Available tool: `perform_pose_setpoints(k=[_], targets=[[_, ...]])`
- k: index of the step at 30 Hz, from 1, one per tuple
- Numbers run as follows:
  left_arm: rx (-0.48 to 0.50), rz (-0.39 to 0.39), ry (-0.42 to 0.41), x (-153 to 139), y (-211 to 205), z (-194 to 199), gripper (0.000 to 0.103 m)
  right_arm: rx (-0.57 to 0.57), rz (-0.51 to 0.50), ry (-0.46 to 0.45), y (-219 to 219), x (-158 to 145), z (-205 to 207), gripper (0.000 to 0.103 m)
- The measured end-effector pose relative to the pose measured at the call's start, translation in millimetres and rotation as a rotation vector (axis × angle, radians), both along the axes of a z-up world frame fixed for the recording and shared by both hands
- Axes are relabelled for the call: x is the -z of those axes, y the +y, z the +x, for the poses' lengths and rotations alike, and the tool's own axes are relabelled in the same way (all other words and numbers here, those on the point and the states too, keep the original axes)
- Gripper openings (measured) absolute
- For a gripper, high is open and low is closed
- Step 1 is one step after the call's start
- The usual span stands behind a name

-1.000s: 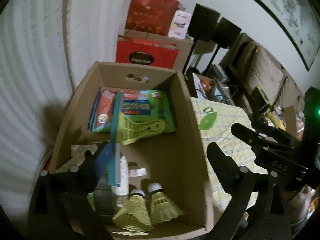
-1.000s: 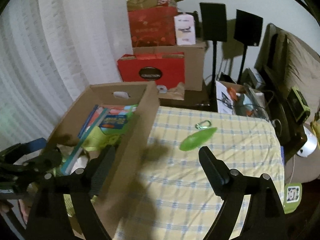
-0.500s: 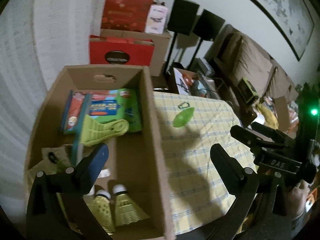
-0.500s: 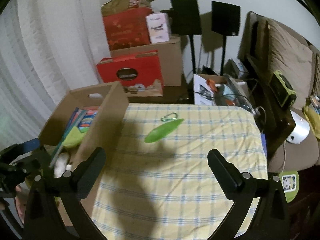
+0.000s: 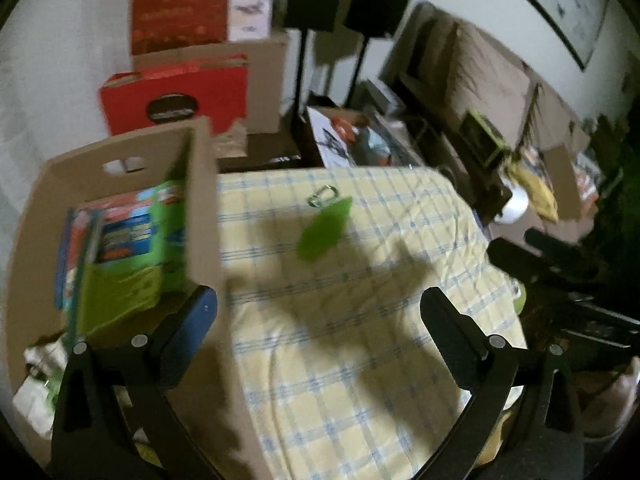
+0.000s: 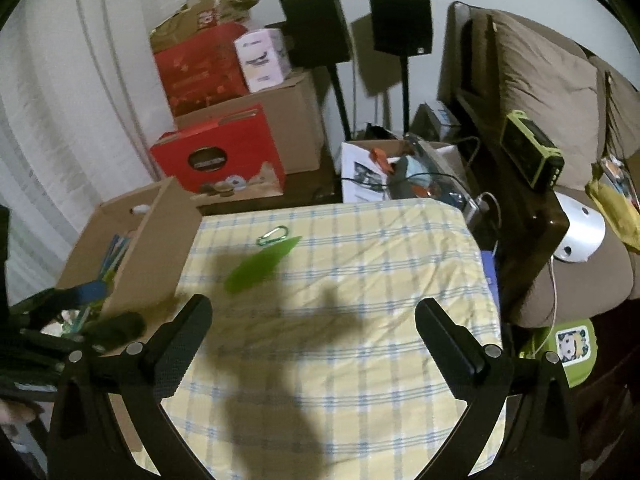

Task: Organize objects
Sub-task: 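Grasp the green leaf-shaped clip with the left gripper and lift it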

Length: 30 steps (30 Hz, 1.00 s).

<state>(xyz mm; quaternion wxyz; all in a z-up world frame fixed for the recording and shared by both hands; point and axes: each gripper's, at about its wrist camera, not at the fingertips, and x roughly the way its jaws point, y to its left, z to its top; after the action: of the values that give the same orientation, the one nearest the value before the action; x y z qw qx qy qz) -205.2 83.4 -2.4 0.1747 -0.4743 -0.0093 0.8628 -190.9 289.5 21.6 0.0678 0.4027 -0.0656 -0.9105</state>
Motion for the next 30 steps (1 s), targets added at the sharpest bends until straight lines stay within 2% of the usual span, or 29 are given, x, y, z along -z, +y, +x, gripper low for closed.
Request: perform_pose_setpoints(k=[2, 8, 10, 14, 19, 23, 27, 30], targets=[[0.015, -0.029, -0.016, 9, 13, -9, 0.101, 0.007, -0.008, 0.0, 7, 3, 0, 0.102], [0.056, -0.031, -0.03, 23, 34, -31, 0.101, 0.027, -0.021, 0.0, 27, 14, -3, 0.102], [0.043, -0.039, -0.023, 28, 36, -40, 0.101, 0.037, -0.036, 0.003, 34, 18, -6, 0.102], [0.054, -0.098, -0.024, 40, 47, -59, 0.101, 0.05, -0.051, -0.008, 45, 27, -13, 0.102], [0.09, -0.222, 0.012, 54, 66, -79, 0.101, 0.062, -0.062, -0.014, 54, 37, -18, 0.102], [0.106, -0.235, -0.032, 66, 77, -91, 0.101, 0.063, -0.058, -0.019, 61, 43, -22, 0.101], [0.135, -0.283, -0.033, 76, 88, -97, 0.101, 0.068, -0.039, -0.021, 62, 48, -25, 0.101], [0.141, -0.317, -0.068, 89, 92, -105, 0.095, 0.07, -0.034, -0.02, 64, 50, -26, 0.101]])
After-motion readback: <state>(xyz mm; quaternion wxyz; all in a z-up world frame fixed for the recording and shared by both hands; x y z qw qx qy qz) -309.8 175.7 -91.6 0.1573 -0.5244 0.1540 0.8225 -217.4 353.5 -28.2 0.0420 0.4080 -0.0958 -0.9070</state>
